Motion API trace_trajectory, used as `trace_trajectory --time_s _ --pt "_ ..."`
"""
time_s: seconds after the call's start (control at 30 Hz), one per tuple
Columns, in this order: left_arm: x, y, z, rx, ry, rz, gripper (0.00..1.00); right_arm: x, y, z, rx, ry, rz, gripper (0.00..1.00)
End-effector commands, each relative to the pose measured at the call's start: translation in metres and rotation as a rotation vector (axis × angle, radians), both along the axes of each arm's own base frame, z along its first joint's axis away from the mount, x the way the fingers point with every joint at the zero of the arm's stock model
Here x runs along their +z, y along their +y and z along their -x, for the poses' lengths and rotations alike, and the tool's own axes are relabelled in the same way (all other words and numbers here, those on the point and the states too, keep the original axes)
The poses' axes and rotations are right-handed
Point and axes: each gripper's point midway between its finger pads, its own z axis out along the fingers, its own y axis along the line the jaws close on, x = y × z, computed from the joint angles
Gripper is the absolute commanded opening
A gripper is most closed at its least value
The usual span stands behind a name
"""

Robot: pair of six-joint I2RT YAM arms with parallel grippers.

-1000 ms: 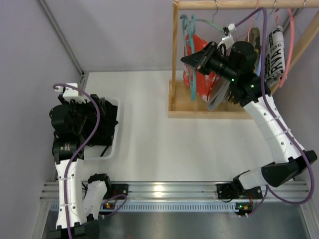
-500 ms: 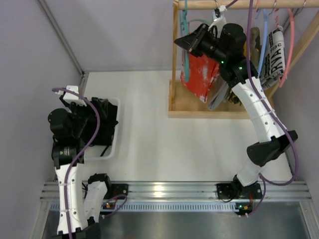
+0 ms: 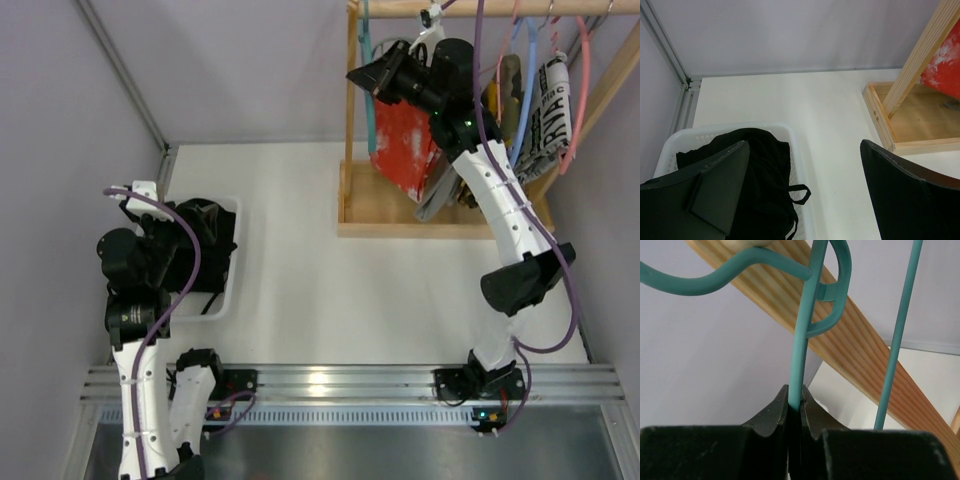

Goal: Remove the trousers from the hanger

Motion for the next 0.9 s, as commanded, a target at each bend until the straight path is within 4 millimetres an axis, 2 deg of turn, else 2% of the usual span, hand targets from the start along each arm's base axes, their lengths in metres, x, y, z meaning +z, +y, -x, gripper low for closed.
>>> trace_trajectory --time_s 0.0,0.17,0.27,0.3,0.33,0.4,0.43,0.53,0.57,0.63,0.67,0.7,0.77,0.83,0.87 --pt "0.008 -0.002 0.001 -0.010 -0.036 0.008 0.98 0.009 -0.003 -0.012 -0.016 -0.058 -0.013 0.00" --pt "0.005 -0.001 0.004 -0.004 -0.031 0.003 0.98 -0.024 0.003 -0.017 0.006 0.019 0.002 0.00" --pt "0.005 -0.001 0.005 0.001 -0.030 0.000 0.98 -0.035 0.003 -0.017 0.009 0.049 0.007 0.03" --pt "0.005 -0.001 0.005 0.001 -0.030 0.000 0.98 -0.036 0.003 -0.016 0.009 0.053 0.007 0.07" --pt "0.005 0.000 0.005 0.004 -0.030 0.000 0.98 -0.037 0.004 -0.015 0.011 0.055 0.008 0.18" --pt "0.005 0.000 0.005 0.004 -0.029 0.002 0.98 -0.035 0.003 -0.011 0.014 0.052 0.005 0.32" --pt "0.005 0.000 0.006 0.005 -0.030 0.004 0.98 -0.034 0.002 -0.010 0.016 0.049 0.006 0.43" --pt "0.006 -0.001 0.006 0.002 -0.032 0.006 0.98 -0.027 -0.001 -0.002 0.016 0.037 0.002 0.53" --pt "0.006 -0.001 0.006 0.002 -0.033 0.004 0.98 -0.028 -0.003 -0.001 0.013 0.040 0.005 0.61" --pt "0.008 -0.001 0.007 0.001 -0.038 0.004 0.98 -0.023 -0.007 0.005 0.007 0.032 0.003 0.64" --pt "0.009 -0.001 0.007 0.002 -0.040 0.005 0.98 -0.027 -0.008 0.006 0.002 0.041 0.008 0.70" --pt "0.009 -0.001 0.008 0.002 -0.040 0.007 0.98 -0.020 -0.012 0.011 -0.003 0.026 0.007 0.73" --pt "0.010 -0.002 0.009 0.001 -0.043 0.008 0.98 -0.021 -0.015 0.016 -0.015 0.036 0.009 0.76" --pt "0.011 -0.002 0.010 0.001 -0.046 0.007 0.98 -0.014 -0.021 0.025 -0.030 0.023 0.006 0.78" --pt "0.011 -0.002 0.011 0.001 -0.046 0.009 0.98 -0.018 -0.023 0.026 -0.035 0.033 0.012 0.78"
